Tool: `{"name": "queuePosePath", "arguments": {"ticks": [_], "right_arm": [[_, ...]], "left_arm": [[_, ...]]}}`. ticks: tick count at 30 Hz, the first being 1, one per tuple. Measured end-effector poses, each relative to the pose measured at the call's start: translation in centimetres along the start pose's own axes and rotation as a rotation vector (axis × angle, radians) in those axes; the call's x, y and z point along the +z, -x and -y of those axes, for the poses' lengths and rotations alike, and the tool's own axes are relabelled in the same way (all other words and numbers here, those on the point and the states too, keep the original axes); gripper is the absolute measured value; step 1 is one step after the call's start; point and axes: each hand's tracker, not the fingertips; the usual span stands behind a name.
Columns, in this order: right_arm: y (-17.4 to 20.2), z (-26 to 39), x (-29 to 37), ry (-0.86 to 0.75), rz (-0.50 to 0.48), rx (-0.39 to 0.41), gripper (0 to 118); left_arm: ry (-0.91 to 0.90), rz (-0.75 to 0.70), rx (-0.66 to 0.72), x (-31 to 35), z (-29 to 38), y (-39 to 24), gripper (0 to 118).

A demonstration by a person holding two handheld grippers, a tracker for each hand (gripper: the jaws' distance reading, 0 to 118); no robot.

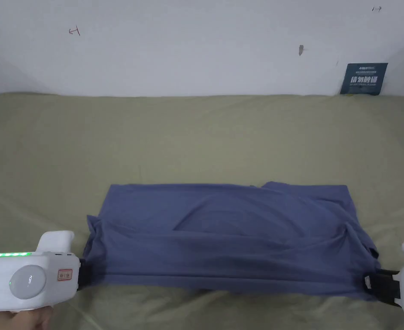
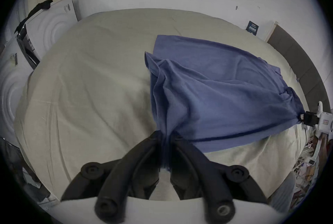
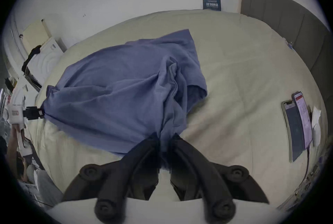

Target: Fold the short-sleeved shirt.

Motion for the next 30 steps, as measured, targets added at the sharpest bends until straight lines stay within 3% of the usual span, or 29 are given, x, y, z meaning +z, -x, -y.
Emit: {"name": "queuePosePath", "arguments": {"ticks": [2, 3, 6, 9, 18, 19, 20, 21, 22, 23, 24, 27, 28, 29, 30], "right_arm": [[0.7, 1.1, 1.9, -0.004, 0.004, 0.016, 12], [-1.1, 1.6, 1.7, 0.011, -0.025, 0.000, 12], [-1.6, 4.1, 4.6, 0.012, -0.046, -0.010, 12], [-1.4, 7.7, 6.9, 0.019, -0.038, 0.027, 12], [-1.4, 13.9, 8.9, 0.027, -0.048, -0.027, 12], [-1.2, 13.8, 9.0, 0.018, -0.050, -0.035, 14], [-1.2, 13.7, 9.1, 0.015, -0.054, -0.046, 31], [-1.1, 13.5, 9.3, 0.011, -0.044, -0.046, 65], [-1.1, 13.3, 9.6, 0.006, -0.036, -0.040, 110], [-1.1, 13.2, 10.0, 0.001, -0.036, -0.038, 118], [-0.9, 13.0, 10.7, -0.028, -0.040, -0.044, 118], [-0.4, 11.3, 11.3, -0.059, -0.047, -0.039, 118], [-0.1, 10.7, 11.3, -0.087, -0.039, -0.021, 114], [0.2, 10.1, 11.2, -0.126, -0.027, -0.003, 101], [0.6, 9.4, 11.1, -0.143, -0.003, 0.005, 67]], "left_arm": [[-0.006, 0.002, -0.004, 1.4, 1.0, 0.2, 8], [-0.008, 0.003, -0.001, 2.2, 1.8, 0.4, 8], [-0.006, 0.010, 0.013, 4.8, 4.9, 1.0, 8], [0.000, 0.021, 0.025, 7.5, 8.7, 1.6, 8], [0.026, 0.037, 0.044, 9.8, 14.7, 2.6, 8], [0.016, 0.047, 0.048, 9.8, 14.7, 2.7, 8], [-0.003, 0.061, 0.054, 9.8, 14.8, 3.0, 11], [-0.016, 0.074, 0.067, 9.9, 14.8, 3.1, 30], [-0.019, 0.061, 0.084, 10.0, 14.7, 3.3, 84], [-0.015, 0.058, 0.083, 10.1, 14.5, 3.5, 114], [-0.037, 0.036, 0.087, 10.6, 14.4, 3.6, 116], [-0.085, 0.035, 0.063, 11.9, 12.7, 3.1, 108], [-0.111, 0.032, 0.045, 12.1, 12.0, 2.6, 99], [-0.132, 0.041, 0.027, 12.2, 11.2, 2.2, 84], [-0.136, 0.042, 0.026, 11.9, 10.2, 1.9, 63]]}}
